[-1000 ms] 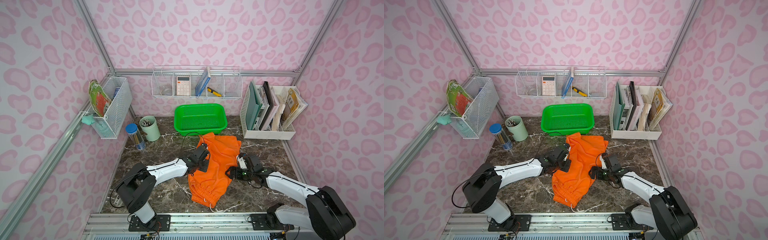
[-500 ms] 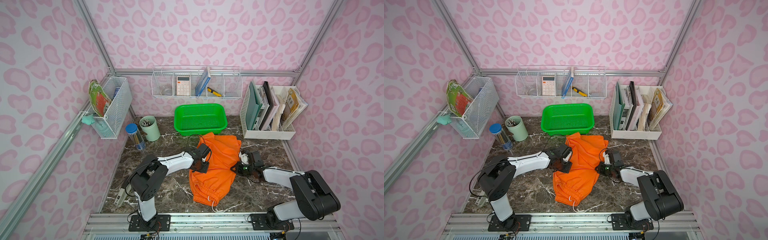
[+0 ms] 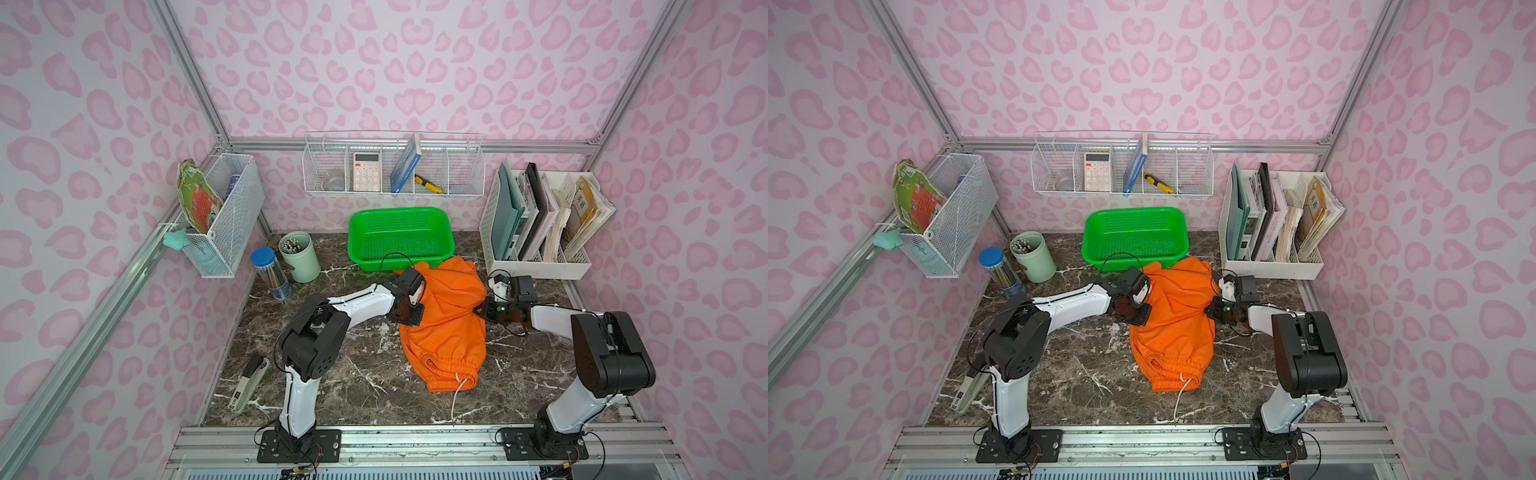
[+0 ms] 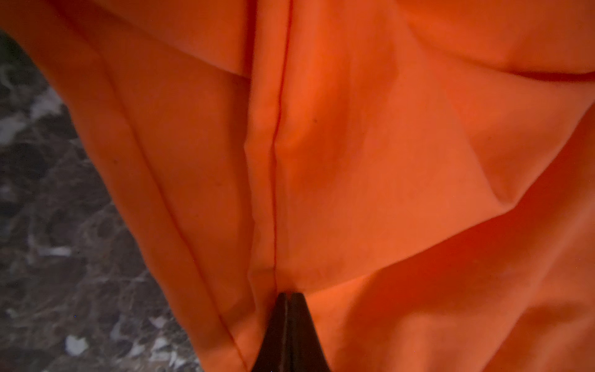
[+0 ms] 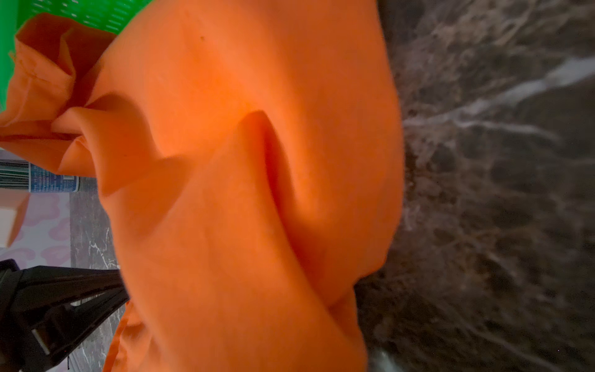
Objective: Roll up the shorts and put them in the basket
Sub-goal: Adjust the shorts at the center of the board, then roll the shorts at the center of the board.
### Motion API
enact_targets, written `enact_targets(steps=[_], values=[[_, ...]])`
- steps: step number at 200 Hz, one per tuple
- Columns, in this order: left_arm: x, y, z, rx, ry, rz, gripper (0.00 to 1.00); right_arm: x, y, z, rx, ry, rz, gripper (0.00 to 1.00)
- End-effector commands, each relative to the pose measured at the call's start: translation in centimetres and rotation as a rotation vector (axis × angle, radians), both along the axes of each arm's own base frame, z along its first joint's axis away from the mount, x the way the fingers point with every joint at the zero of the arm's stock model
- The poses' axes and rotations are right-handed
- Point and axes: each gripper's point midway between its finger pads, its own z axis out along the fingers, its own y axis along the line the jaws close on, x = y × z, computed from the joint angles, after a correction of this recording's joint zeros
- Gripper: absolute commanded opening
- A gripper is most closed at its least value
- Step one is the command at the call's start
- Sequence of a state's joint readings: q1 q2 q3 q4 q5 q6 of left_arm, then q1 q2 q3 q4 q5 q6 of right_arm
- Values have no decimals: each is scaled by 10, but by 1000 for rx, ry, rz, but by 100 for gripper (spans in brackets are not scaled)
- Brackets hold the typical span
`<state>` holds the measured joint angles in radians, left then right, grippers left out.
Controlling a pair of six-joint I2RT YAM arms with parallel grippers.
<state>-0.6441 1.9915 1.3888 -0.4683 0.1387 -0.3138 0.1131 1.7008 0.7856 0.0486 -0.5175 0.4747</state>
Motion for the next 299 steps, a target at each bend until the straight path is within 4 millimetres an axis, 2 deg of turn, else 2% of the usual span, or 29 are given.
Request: enact_targets(steps=[1,12,32,49,70,91,115,156,186,235,276,299], values=[[6,-5,29,-55,-49,-42,0,10,3,11,20,-42,40,42],[8,-6,49,-79,-88,-57,0,12,3,16,23,-56,40,59],[3,-9,83,-132,-130,-84,0,6,2,25,17,-64,45,81],[-9,-12,102,-177,-102,-109,2,-8,2,28,14,-59,55,89],[-33,-19,107,-251,-5,-142,0,-38,-1,25,-10,-24,55,95],[-59,-28,98,-320,88,-181,0,-71,-6,21,-11,18,14,98],[-88,-37,79,-338,187,-225,0,-110,5,16,-4,71,17,98],[-106,-49,56,-336,248,-243,0,-157,14,5,20,144,-18,98],[-113,-42,31,-280,304,-211,0,-186,14,-12,64,213,-48,98],[-121,-32,-6,-211,386,-154,0,-214,24,-28,127,280,-48,98],[-123,-22,-18,-168,412,-121,0,-229,34,-39,132,333,-13,98],[-126,-17,-22,-159,426,-104,0,-228,38,-43,139,339,-13,95]])
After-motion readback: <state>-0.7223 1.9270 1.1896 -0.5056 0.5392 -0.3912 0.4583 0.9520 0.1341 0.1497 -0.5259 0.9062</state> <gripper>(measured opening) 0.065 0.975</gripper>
